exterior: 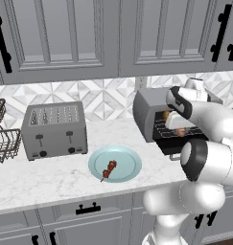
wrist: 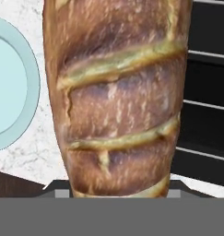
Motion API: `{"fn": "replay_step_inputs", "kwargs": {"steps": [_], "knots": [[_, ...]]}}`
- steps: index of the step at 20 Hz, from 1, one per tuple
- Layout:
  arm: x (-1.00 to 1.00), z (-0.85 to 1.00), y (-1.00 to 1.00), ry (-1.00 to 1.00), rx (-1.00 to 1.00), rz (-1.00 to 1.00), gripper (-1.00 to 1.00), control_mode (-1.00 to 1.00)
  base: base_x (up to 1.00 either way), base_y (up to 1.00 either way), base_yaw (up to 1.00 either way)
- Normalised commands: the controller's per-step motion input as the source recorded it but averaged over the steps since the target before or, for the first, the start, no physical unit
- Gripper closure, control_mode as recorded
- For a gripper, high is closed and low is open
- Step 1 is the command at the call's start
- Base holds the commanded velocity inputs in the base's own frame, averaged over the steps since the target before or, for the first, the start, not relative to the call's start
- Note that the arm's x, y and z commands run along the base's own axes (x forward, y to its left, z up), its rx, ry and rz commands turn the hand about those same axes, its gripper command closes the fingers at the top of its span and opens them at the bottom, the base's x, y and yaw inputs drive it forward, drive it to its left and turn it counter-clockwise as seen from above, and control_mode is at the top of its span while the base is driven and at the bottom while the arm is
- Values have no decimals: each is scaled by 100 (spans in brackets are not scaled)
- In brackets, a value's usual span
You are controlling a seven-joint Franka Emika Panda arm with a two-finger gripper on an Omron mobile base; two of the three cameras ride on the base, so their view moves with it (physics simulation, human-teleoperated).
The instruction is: Pick up the kebab skewer and baguette bread, and place them inside the toaster oven. Close the toaster oven door and start by setting the timer.
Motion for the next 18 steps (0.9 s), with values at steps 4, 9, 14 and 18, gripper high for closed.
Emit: {"fn": "replay_step_inputs", "kwargs": {"steps": [4,9,14,18], "knots": [[31,-11,0,-13,0,1,100,-100,0,0,0],[22,-15,0,-3,0,0,100,-100,0,0,0],[32,0,-1,0,0,0,100,-100,0,0,0],[32,0,0,0,0,0,100,-100,0,0,0]]}}
